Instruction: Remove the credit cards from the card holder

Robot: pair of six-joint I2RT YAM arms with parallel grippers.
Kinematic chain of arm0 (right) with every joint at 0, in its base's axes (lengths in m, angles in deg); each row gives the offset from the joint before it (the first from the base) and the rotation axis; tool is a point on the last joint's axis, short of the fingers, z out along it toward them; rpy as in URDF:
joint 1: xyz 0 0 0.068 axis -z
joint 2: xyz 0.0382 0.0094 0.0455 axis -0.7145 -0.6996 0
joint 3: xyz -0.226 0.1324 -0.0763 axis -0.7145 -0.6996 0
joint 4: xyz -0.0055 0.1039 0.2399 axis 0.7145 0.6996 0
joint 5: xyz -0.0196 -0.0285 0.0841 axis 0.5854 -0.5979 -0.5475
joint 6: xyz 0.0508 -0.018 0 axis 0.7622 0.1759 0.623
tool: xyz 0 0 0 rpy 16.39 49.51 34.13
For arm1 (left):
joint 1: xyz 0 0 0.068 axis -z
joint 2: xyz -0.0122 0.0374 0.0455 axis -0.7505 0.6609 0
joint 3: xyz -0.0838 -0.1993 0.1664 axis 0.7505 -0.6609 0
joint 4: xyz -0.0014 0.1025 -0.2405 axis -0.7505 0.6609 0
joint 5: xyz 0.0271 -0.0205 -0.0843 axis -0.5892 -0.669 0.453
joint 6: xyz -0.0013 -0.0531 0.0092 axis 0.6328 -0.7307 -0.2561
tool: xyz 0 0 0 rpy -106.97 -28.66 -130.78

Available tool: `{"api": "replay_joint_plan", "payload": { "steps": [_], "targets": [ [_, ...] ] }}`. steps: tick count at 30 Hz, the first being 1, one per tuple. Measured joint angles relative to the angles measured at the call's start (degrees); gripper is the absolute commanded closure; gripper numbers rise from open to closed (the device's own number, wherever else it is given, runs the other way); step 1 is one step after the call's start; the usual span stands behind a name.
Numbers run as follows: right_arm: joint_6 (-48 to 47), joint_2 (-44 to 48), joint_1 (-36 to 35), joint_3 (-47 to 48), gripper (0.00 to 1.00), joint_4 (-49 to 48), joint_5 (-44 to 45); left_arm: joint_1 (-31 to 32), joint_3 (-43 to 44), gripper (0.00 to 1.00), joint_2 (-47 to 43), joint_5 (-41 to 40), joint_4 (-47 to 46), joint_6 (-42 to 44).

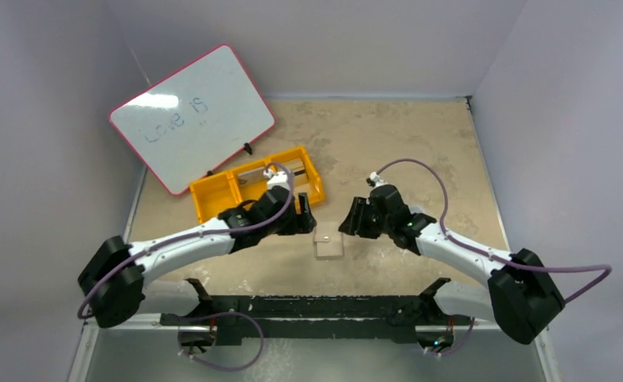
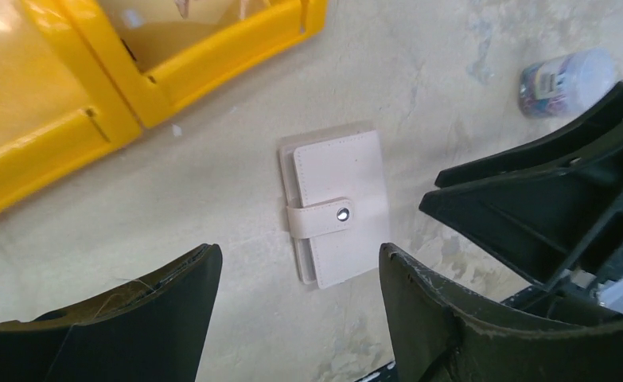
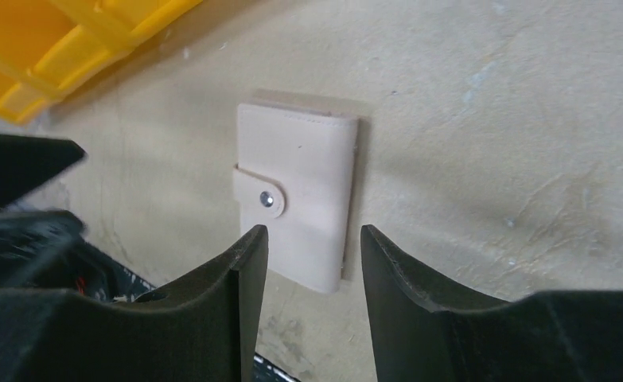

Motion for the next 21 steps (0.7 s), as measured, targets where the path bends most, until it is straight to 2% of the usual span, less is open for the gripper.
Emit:
{"api": "replay_joint_plan", "payload": {
  "steps": [7,13,21],
  "targets": [
    [4.7,-0.1,0.0,-4.2,0.55,-2.7,4.4,8.4,7.5,0.32,16.2,-8.1,0.4,-5.1],
    [6.9,-1.8,0.0,-5.2,0.59,-6.6,4.2,11.4,13.1,0.45,24.1,-11.2,1.9,-7.4],
    [12.7,-1.2,0.0,-10.5,0.61,-11.6,4.0,14.4,18.9,0.49,31.0,-14.2,6.9,-8.4]
  ]
}}
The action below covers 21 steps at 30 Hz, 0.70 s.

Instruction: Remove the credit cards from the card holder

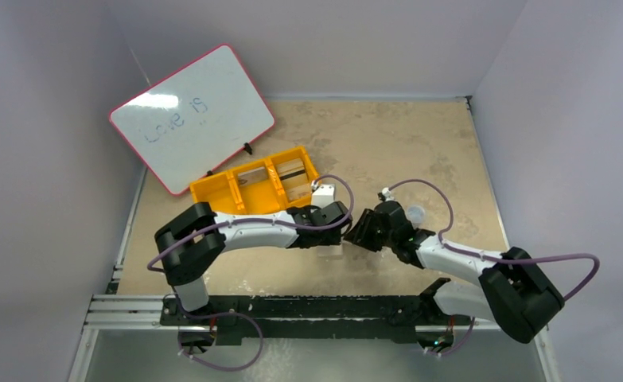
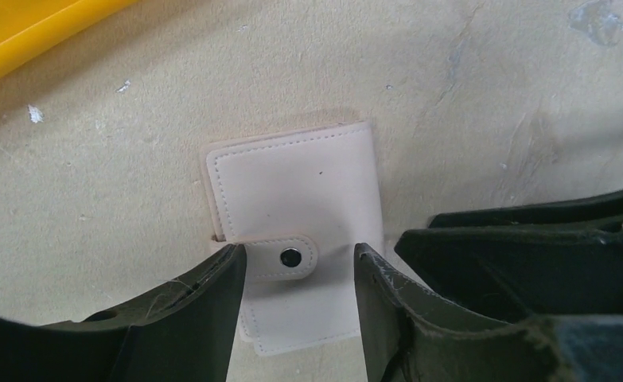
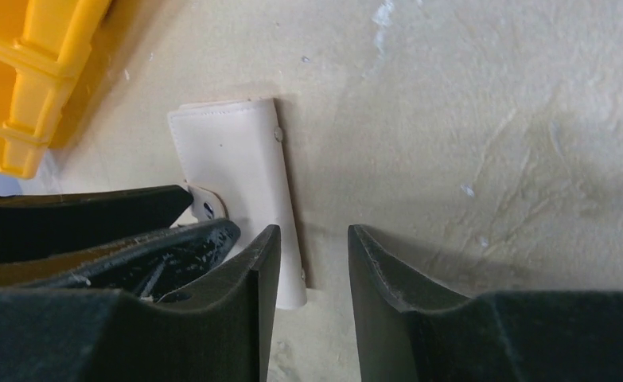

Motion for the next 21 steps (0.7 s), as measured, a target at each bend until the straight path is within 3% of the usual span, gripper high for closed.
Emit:
{"api": "replay_joint_plan", "payload": {
  "steps": [11,18,21],
  "targets": [
    [3.2,4.4,0.0,-2.3,0.61,-2.3,0.0,1.3,3.8,0.69,3.2,-3.3,6.0,0.0],
    [3.1,3.7,0.0,-2.5,0.57,-3.9,-0.4,2.0,4.2,1.00,3.8,-5.2,6.4,-0.5],
    [2.2,1.7,0.0,-2.4,0.55,-5.9,-1.8,2.2,4.1,1.00,3.8,-5.5,6.1,-0.6]
  ]
}}
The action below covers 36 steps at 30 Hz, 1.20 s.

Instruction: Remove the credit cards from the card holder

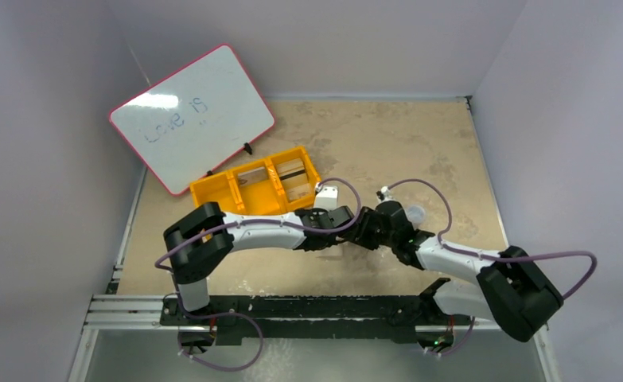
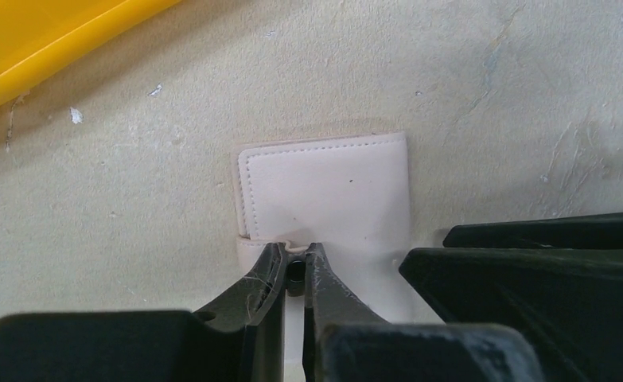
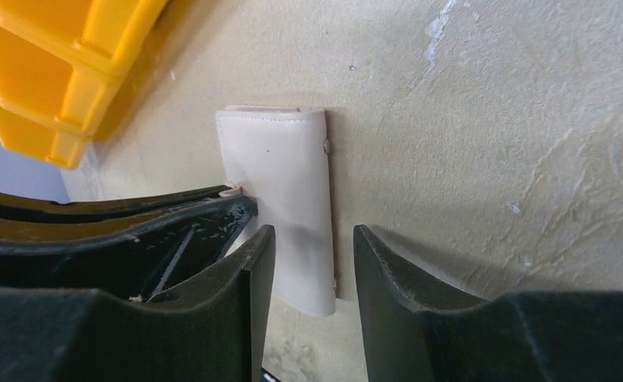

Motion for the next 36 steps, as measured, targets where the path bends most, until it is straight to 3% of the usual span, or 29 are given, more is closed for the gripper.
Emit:
{"api": "replay_joint_plan", "payload": {
  "steps": [3,8,14,18,24,29,36],
  "targets": [
    [-1.2,-3.1,0.0,0.7,0.49,-0.5,-1.5,0.0,-0.4,1.00,-0.2,-0.3,-0.5,-0.1],
    [-3.6,-7.8,0.0,4.2,0.51,-0.5,-2.8,0.0,-2.9,1.00,-2.3,-0.4,-2.8,-1.3],
    [-5.7,-10.0,0.0,7.7,0.48,2.8,-1.4,0.0,-9.6,1.00,-11.9,-0.9,-5.0,-2.0],
    [-9.8,-7.0,0.0,8.5,0.41,5.5,-0.7,0.0,-11.6,1.00,-18.5,-2.3,-6.3,-2.5],
    [-17.2,-0.1,0.0,11.9,0.19,6.8,-1.7,0.0,-13.4,1.00,-21.8,-4.2,-8.1,-2.5],
    [-18.8,2.0,0.0,12.0,0.19,6.8,-4.5,0.0,-15.6,1.00,-22.5,-3.3,-10.1,-2.4],
    [-16.9,-3.8,0.0,12.9,0.21,7.8,-7.1,0.0,-16.1,1.00,-26.0,-2.6,-13.4,-2.4]
  ]
}}
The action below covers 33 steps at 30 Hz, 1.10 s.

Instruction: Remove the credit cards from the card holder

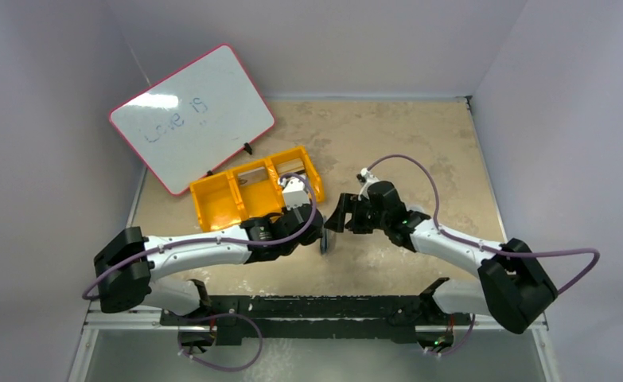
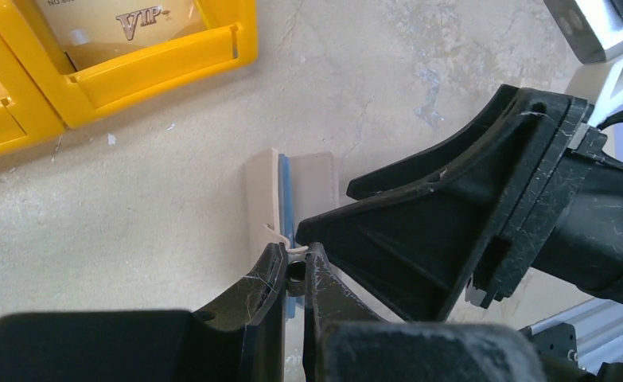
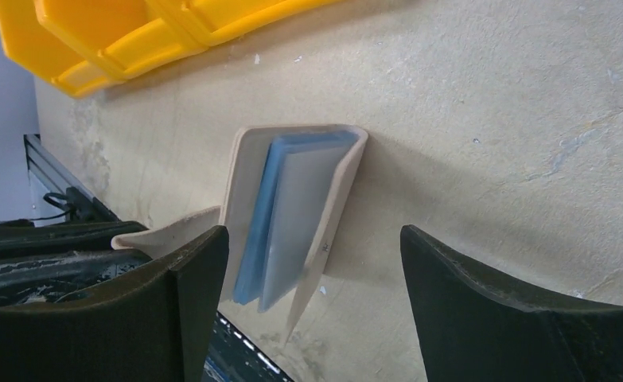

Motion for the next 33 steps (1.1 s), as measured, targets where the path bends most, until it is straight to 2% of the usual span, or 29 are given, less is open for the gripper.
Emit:
{"api": "replay_joint_plan", "payload": {
  "steps": [6,9,11,14,16,25,27,30,33],
  "targets": [
    [0.9,-1.0,0.0,1.6,0.39,2.1,0.4,0.0,0.7,1.00,0.9,0.0,0.1,0.5],
    [1.6,-0.8,0.0,1.9,0.44,3.2,1.6,0.0,1.0,1.00,1.4,-0.1,0.2,0.3],
    [2.3,-0.4,0.0,1.8,0.53,3.6,2.0,0.0,1.0,1.00,1.4,-0.1,0.4,-0.1],
    [2.8,0.3,0.0,1.2,0.56,3.6,2.6,0.0,0.9,1.00,1.4,-0.2,0.4,-0.3],
    [2.8,0.5,0.0,0.8,0.56,3.6,3.1,0.0,0.7,1.00,1.4,-0.4,0.4,-0.6],
    [2.3,2.7,0.0,0.3,0.36,8.4,12.0,0.0,-2.9,0.98,1.2,-1.6,2.4,-3.6],
    [2.1,4.9,0.0,0.3,0.32,9.5,12.4,0.0,-5.8,0.94,0.6,-1.5,2.8,-4.8],
    [1.5,7.0,0.0,0.3,0.31,8.7,10.0,0.1,-10.6,0.91,-0.7,-0.5,3.4,-6.6],
    [1.2,6.3,0.0,0.0,0.35,7.1,6.1,0.8,-14.1,0.73,-1.5,0.7,3.9,-8.4]
  ]
}}
